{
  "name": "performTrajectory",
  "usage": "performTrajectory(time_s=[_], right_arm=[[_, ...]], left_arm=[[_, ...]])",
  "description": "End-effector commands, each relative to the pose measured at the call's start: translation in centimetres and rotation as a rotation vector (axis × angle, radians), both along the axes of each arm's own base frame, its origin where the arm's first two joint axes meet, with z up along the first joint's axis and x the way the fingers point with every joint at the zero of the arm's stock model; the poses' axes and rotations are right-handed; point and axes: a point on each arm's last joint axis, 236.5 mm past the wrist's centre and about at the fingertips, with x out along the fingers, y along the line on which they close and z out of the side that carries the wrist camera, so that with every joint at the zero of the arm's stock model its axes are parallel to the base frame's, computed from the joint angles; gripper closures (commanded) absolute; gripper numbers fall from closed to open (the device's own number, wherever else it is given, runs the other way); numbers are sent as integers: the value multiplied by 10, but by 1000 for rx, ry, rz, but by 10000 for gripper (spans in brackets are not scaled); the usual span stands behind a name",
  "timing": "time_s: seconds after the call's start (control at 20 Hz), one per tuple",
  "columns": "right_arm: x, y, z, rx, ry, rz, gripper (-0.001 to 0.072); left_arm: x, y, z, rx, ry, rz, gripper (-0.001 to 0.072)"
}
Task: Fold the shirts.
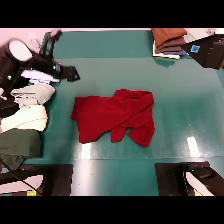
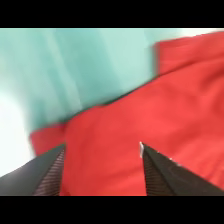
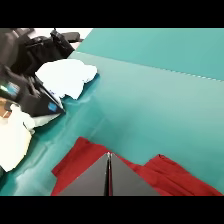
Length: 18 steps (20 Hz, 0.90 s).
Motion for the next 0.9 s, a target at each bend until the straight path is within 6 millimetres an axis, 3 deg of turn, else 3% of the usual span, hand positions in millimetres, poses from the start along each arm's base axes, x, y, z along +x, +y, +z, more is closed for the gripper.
performTrajectory(time_s=[0.0, 0.1, 0.3, 0.65, 0.7, 0.75, 0.85], right_arm=[[2, 1, -3, -2, 9, 2, 698], [5, 2, -8, -4, 28, 7, 698], [14, 4, -22, -13, 74, 16, 698], [28, 5, -40, -25, 125, 14, 698], [30, 3, -45, -33, 135, 9, 698], [33, -2, -55, -51, 148, -10, 698], [40, -19, -81, -84, 204, -58, 698]], left_arm=[[-14, 31, -87, -83, 220, 176, 161], [-23, 32, -123, -80, 309, 187, 161], [-24, 32, -158, -77, 382, 203, 161], [-5, 3, -152, -168, 319, 218, 166], [-1, 0, -148, -186, 311, 225, 390], [4, -1, -142, -195, 295, 224, 679], [22, 1, -112, -193, 215, 189, 681]])
